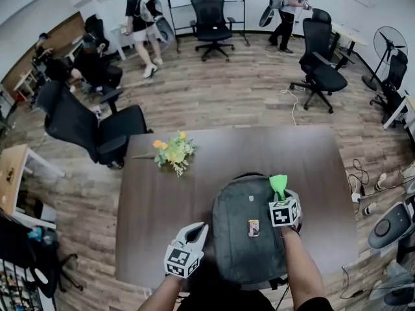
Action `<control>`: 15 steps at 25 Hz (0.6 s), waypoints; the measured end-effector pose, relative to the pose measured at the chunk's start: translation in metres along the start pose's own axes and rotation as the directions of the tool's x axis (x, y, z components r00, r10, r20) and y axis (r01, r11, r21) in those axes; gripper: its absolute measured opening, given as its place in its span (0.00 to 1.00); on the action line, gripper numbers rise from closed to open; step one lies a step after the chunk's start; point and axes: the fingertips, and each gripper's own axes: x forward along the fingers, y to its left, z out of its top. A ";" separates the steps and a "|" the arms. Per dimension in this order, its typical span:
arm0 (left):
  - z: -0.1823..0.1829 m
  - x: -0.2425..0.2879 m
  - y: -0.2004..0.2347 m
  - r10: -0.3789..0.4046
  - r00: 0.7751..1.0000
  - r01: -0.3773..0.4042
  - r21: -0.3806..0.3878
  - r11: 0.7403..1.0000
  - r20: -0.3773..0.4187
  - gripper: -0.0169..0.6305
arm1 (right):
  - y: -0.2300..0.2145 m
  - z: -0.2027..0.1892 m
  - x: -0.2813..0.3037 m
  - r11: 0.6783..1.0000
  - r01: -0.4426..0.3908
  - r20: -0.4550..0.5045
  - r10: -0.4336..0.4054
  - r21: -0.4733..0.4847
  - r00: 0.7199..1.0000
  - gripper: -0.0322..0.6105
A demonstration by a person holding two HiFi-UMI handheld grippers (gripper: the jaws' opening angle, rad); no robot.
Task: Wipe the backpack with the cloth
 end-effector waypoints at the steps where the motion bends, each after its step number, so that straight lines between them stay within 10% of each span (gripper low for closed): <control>1: -0.001 0.000 0.000 0.000 1.000 0.000 0.001 1.000 0.001 0.06 | 0.001 0.001 -0.003 1.000 -0.004 0.009 0.004 0.002 1.000 0.20; 15: 0.000 -0.013 0.002 0.036 0.999 -0.036 -0.006 0.999 0.012 0.06 | 0.074 0.043 -0.045 0.982 -0.185 0.148 0.187 -0.029 0.971 0.20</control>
